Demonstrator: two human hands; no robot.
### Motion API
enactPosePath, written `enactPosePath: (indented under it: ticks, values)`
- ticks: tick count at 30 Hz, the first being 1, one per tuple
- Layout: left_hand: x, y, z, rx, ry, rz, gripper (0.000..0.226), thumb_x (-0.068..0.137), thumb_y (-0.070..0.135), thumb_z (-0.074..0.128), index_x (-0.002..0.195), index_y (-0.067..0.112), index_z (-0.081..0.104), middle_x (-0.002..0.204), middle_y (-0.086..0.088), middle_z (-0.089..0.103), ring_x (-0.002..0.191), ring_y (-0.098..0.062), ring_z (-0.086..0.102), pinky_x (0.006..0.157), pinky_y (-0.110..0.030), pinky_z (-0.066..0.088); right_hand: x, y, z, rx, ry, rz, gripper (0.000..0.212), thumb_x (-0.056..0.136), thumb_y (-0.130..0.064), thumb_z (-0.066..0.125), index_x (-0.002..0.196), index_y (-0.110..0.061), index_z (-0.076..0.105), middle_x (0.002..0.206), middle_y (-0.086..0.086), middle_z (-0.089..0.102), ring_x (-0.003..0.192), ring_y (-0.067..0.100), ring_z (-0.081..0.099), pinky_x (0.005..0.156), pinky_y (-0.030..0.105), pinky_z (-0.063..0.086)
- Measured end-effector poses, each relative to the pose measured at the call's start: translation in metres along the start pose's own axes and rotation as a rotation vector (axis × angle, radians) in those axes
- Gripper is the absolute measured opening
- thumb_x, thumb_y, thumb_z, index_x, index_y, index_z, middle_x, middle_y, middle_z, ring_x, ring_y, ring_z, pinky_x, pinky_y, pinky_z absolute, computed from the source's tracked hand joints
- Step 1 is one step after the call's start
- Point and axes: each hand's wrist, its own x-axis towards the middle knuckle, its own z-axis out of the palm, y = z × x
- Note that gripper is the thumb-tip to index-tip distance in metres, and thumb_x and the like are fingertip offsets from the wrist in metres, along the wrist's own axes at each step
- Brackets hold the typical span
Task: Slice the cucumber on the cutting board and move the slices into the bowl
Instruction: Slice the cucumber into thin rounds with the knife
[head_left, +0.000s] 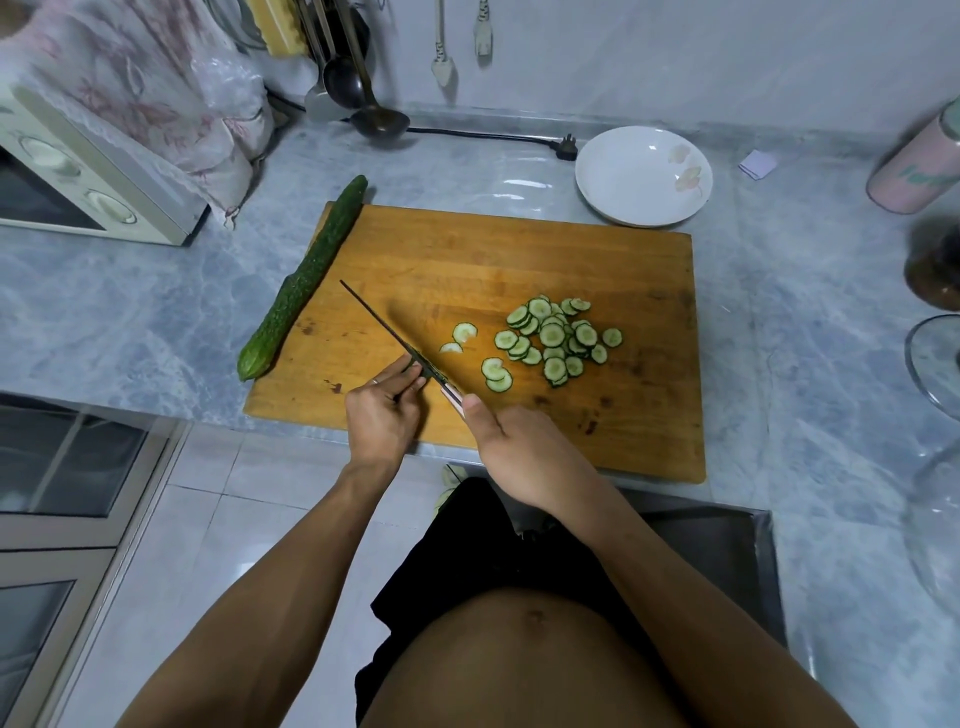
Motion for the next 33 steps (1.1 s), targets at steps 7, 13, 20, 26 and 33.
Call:
enactPosePath:
  ticks: [7, 13, 20, 26, 33]
  values:
    - [-0.001, -0.003, 0.001, -0.017, -0.010, 0.009, 0.030, 0.077, -0.020, 0.057, 0.098, -0.007, 0.074, 0.113, -0.019, 0.069, 0.096, 0.026, 0.050, 0.085, 0.004, 0.038, -0.001, -0.003, -0.004, 0.005, -0.012, 0.011, 0.068, 0.102, -0.058, 0.018, 0.061, -0.013, 0.049, 0.071, 0.007, 0.055, 0.070, 0.020, 0.055, 0.068, 0.037, 0.042]
    - [0.003, -0.006, 0.001, 0.063, -0.007, 0.019, 0.032, 0.076, -0.015, 0.059, 0.097, 0.000, 0.077, 0.112, -0.014, 0.071, 0.095, -0.001, 0.062, 0.086, -0.001, 0.042, 0.010, -0.006, 0.006, -0.005, -0.012, -0.002, 0.070, 0.103, -0.056, 0.014, 0.062, -0.013, 0.050, 0.071, 0.008, 0.054, 0.080, 0.026, 0.055, 0.071, 0.038, 0.042]
    - [0.000, -0.006, 0.003, 0.054, -0.021, 0.024, 0.034, 0.075, -0.015, 0.057, 0.098, 0.000, 0.077, 0.115, -0.013, 0.070, 0.096, 0.001, 0.062, 0.085, -0.004, 0.046, 0.032, -0.008, 0.018, 0.029, 0.008, 0.033, 0.065, 0.102, -0.055, 0.017, 0.063, -0.014, 0.048, 0.083, 0.012, 0.057, 0.090, 0.029, 0.054, 0.075, 0.035, 0.037]
    - [0.000, -0.007, -0.001, 0.067, -0.047, 0.047, 0.030, 0.080, -0.004, 0.058, 0.102, 0.003, 0.077, 0.116, -0.012, 0.070, 0.104, -0.010, 0.065, 0.092, -0.021, 0.051, 0.046, -0.006, 0.023, 0.008, 0.026, 0.050, 0.066, 0.102, -0.056, 0.018, 0.065, -0.013, 0.053, 0.078, 0.011, 0.058, 0.081, 0.028, 0.055, 0.071, 0.034, 0.038]
    - [0.002, -0.004, -0.002, 0.062, -0.036, 0.028, 0.024, 0.085, -0.005, 0.068, 0.106, 0.002, 0.074, 0.117, -0.014, 0.069, 0.104, -0.011, 0.063, 0.095, -0.001, 0.037, 0.046, 0.006, 0.000, 0.330, 0.018, 0.202, 0.068, 0.098, -0.066, 0.023, 0.068, -0.013, 0.054, 0.052, 0.001, 0.049, 0.043, 0.021, 0.047, 0.048, 0.028, 0.040]
